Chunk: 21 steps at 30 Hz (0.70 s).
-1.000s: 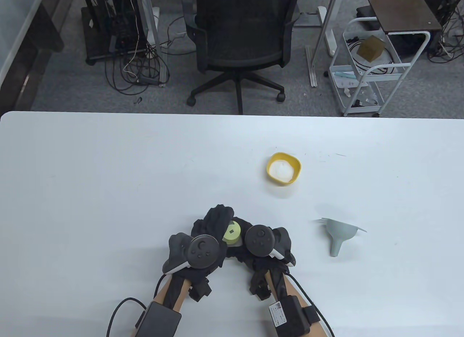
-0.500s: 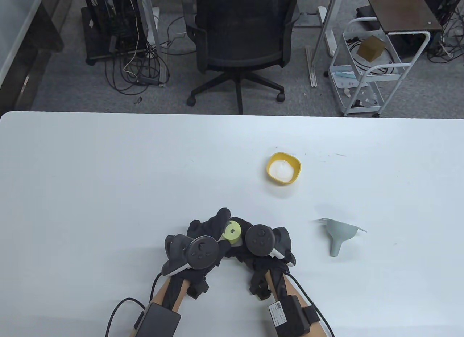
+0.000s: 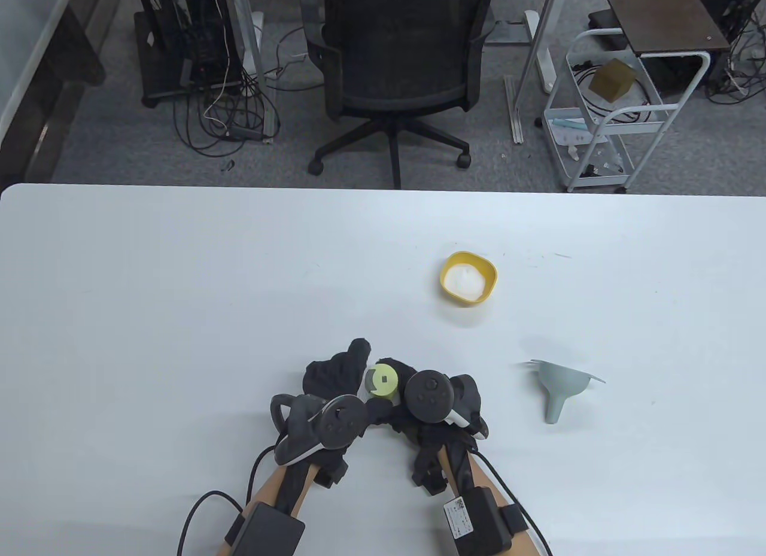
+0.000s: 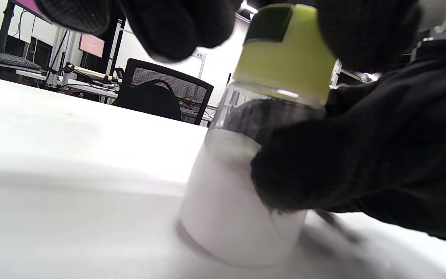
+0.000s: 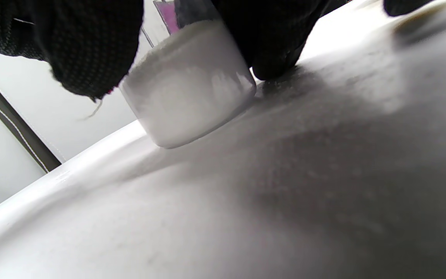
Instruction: Unscrew the press dispenser and pour salt into it
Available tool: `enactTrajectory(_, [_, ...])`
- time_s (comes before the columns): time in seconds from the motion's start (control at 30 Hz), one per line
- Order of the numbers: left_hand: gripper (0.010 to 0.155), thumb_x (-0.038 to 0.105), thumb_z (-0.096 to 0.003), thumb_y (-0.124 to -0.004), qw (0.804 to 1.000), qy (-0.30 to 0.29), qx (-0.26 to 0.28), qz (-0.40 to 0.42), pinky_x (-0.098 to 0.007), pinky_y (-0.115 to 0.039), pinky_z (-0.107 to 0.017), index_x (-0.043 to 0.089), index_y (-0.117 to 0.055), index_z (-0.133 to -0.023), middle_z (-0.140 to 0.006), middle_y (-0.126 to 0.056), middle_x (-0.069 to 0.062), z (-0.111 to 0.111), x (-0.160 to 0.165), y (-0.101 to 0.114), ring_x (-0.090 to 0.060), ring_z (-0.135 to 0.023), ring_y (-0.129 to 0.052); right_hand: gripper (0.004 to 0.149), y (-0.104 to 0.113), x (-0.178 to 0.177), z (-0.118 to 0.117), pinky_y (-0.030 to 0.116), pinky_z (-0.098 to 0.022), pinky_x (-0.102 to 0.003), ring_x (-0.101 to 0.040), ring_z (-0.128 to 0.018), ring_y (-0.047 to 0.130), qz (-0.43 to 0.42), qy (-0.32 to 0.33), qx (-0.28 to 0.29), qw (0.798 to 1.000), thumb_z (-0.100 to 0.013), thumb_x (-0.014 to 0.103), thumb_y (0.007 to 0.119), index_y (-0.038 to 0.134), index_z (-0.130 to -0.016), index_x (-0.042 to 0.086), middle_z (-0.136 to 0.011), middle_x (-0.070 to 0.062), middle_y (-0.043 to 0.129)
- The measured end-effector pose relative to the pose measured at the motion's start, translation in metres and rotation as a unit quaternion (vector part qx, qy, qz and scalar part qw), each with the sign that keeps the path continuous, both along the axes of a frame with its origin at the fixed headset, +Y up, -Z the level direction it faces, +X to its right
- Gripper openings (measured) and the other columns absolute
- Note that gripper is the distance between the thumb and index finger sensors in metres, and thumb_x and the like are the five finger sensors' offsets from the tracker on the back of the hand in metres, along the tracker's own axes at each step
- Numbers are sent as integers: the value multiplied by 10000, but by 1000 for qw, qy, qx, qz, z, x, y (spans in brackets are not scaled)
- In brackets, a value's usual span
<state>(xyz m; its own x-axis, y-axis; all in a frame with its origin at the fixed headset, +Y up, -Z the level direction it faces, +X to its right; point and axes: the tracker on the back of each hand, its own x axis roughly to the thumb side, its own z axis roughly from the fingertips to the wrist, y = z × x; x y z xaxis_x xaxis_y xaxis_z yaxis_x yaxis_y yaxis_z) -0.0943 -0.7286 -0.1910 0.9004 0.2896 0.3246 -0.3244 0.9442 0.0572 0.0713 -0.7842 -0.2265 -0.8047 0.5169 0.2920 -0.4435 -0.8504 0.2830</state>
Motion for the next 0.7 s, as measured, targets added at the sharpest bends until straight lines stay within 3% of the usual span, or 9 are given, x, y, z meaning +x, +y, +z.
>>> enactTrajectory(0.07, [1192, 613, -461, -820, 999, -22, -13, 19, -783, -574, -661, -73, -211, -1221, -1205, -429, -434, 0, -1, 1, -618, -1039, -593, 883, 0, 0, 0, 433, -566, -824, -423, -969, 716, 0, 0, 0, 1000, -437, 515, 843, 494, -1123, 83, -1085, -200, 679])
enactTrajectory(0.13, [1149, 494, -525, -832, 997, -58, -42, 43, -794, -529, -669, -95, -115, -1205, -1161, -194, -551, -1, 0, 1, -733, -1037, -401, 884, 0, 0, 0, 433, -565, -825, -424, -969, 715, 0, 0, 0, 1000, -436, 516, 843, 493, -1123, 84, -1086, -201, 677])
enactTrajectory(0.17, [1113, 423, -543, -832, 995, -68, -49, 53, -795, -516, -673, -89, -94, -1199, -1138, -161, -560, -2, 0, 0, -738, -1038, -375, 882, 0, 0, 0, 432, -565, -825, -424, -968, 715, 0, 0, 0, 1000, -437, 515, 843, 495, -1123, 84, -1086, -201, 677])
enactTrajectory(0.27, [1009, 243, -538, -826, 991, -85, -66, 83, -784, -534, -675, -77, -133, -1198, -1143, -218, -525, -4, 0, -4, -713, -1051, -432, 881, 0, 0, 0, 434, -564, -825, -425, -969, 714, 0, 0, 0, 1000, -437, 515, 843, 495, -1123, 86, -1085, -201, 679])
enactTrajectory(0.33, [969, 201, -531, -819, 990, -87, -69, 84, -772, -550, -678, -66, -171, -1200, -1169, -304, -475, -5, -1, -5, -686, -1060, -478, 882, 0, 0, 0, 436, -564, -824, -425, -969, 714, 0, 0, 0, 1000, -437, 515, 843, 495, -1123, 84, -1085, -200, 679])
enactTrajectory(0.43, [924, 212, -537, -815, 990, -93, -75, 81, -763, -568, -674, -43, -230, -1205, -1199, -450, -380, -6, -1, -7, -620, -1079, -556, 882, 0, 0, 0, 436, -563, -825, -426, -968, 715, 0, 0, 0, 1000, -437, 515, 844, 495, -1123, 84, -1085, -201, 679])
enactTrajectory(0.7, [895, 317, -537, -826, 991, -73, -63, 90, -729, -636, -666, -28, -337, -1202, -1161, -654, -291, -6, -6, -6, -527, -1037, -753, 883, 0, 0, 0, 441, -562, -824, -424, -967, 716, 0, 0, 0, 1000, -436, 515, 844, 494, -1122, 84, -1084, -202, 678])
